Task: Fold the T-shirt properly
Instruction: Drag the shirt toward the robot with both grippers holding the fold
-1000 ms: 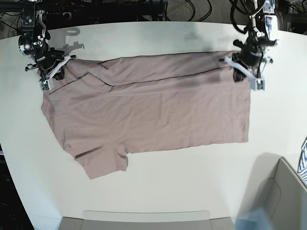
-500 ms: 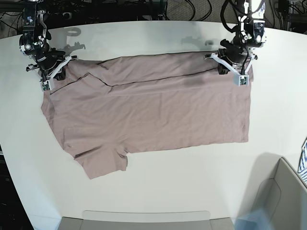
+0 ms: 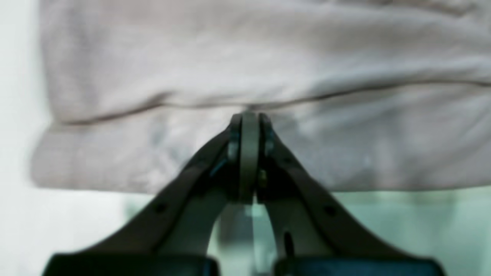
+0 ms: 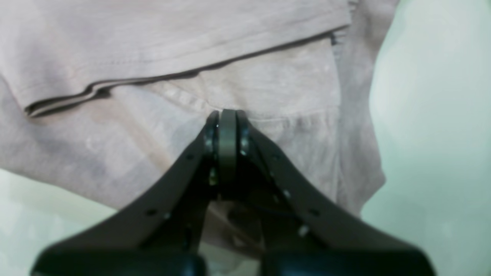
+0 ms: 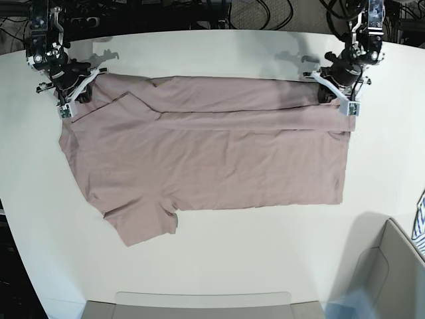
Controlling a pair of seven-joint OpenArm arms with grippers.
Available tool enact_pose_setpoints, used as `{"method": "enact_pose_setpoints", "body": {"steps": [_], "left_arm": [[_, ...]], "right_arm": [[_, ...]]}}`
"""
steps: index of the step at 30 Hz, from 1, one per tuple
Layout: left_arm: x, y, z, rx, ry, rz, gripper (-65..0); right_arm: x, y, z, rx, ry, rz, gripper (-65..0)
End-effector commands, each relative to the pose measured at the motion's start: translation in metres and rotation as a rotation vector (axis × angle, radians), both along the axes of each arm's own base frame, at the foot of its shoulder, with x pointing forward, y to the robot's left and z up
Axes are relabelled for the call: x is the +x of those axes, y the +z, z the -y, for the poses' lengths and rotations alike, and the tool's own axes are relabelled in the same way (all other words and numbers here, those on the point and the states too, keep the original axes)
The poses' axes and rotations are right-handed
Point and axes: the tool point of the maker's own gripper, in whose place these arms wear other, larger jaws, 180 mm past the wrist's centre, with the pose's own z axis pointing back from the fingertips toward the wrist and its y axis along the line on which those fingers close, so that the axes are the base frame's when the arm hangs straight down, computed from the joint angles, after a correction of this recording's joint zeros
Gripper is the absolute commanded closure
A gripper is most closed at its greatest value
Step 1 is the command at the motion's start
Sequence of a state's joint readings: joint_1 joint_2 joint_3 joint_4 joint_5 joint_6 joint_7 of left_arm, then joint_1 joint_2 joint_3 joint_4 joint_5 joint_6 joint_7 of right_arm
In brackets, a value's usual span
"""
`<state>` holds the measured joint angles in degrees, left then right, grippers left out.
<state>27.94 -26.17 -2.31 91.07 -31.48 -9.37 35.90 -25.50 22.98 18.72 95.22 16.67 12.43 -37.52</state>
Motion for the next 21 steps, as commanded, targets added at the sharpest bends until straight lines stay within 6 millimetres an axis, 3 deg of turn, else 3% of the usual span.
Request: {"method": "enact_pose_setpoints", "body": {"steps": [1, 12, 21], "left_arm": [[-0.063, -0.028, -0.015, 0.077, 0.004, -0.266, 0.0], [-0.129, -0.036, -0.005, 0.056, -0.002, -0.39, 0.0], [-0.173, -0.034, 0.017, 0.026, -0.065, -0.475, 0.0]], "right_arm": [[-0.002, 0.002, 0.001, -0.019, 0.019, -0.019, 0.0], [-0.035, -0.003, -0.016, 0.004, 0.042, -0.066, 0.0], [-0.04, -0.005, -0.013, -0.004, 0.045, -0.081, 0.0]]}}
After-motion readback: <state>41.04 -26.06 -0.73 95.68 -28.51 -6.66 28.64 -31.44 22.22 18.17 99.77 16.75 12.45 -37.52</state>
